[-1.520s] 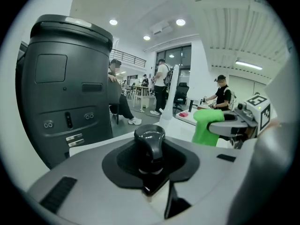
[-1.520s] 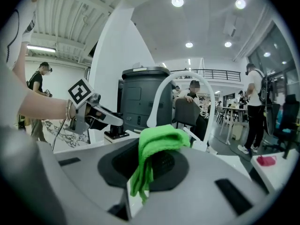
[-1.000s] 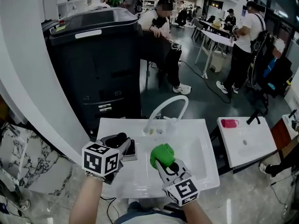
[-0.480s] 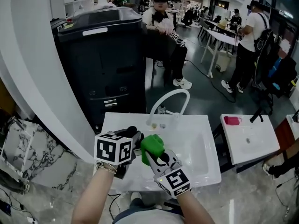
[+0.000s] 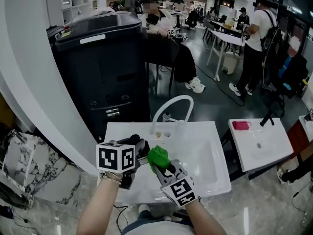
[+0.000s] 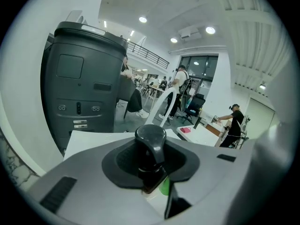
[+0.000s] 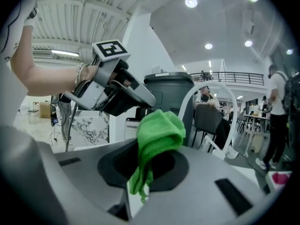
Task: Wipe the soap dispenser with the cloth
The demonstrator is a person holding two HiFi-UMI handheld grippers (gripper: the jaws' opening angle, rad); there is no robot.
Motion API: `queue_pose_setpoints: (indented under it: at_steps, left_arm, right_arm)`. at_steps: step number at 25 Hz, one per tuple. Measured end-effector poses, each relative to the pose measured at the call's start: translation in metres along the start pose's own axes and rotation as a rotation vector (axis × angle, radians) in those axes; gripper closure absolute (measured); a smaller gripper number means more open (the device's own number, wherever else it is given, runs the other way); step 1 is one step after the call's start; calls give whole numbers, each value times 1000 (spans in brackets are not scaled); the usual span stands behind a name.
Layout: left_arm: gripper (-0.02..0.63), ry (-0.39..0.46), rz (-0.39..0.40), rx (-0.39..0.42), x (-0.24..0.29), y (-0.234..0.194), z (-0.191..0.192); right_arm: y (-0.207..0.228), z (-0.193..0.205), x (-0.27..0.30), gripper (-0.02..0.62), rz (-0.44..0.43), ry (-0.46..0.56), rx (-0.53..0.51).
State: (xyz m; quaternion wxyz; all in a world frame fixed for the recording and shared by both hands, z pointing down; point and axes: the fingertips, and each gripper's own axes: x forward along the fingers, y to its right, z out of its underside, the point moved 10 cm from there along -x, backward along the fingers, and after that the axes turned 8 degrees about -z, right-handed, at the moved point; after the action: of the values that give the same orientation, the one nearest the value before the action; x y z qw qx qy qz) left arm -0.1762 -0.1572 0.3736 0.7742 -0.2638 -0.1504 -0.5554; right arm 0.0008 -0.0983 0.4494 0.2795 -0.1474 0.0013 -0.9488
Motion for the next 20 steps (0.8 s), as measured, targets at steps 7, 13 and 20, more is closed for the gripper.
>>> queue_pose_setpoints:
  at_steps: [7, 13, 20]
  left_arm:
    - [502, 15, -9, -36, 1, -4, -5]
    - [502, 11, 7, -75, 4, -4, -5]
    - [502, 16, -12, -116, 7, 0, -8]
  right_arm:
    - [7, 17, 0, 550, 20, -77, 29]
    - [-5, -16, -16, 549, -20, 67, 5]
    - [-21, -32, 10, 549, -44, 118, 16]
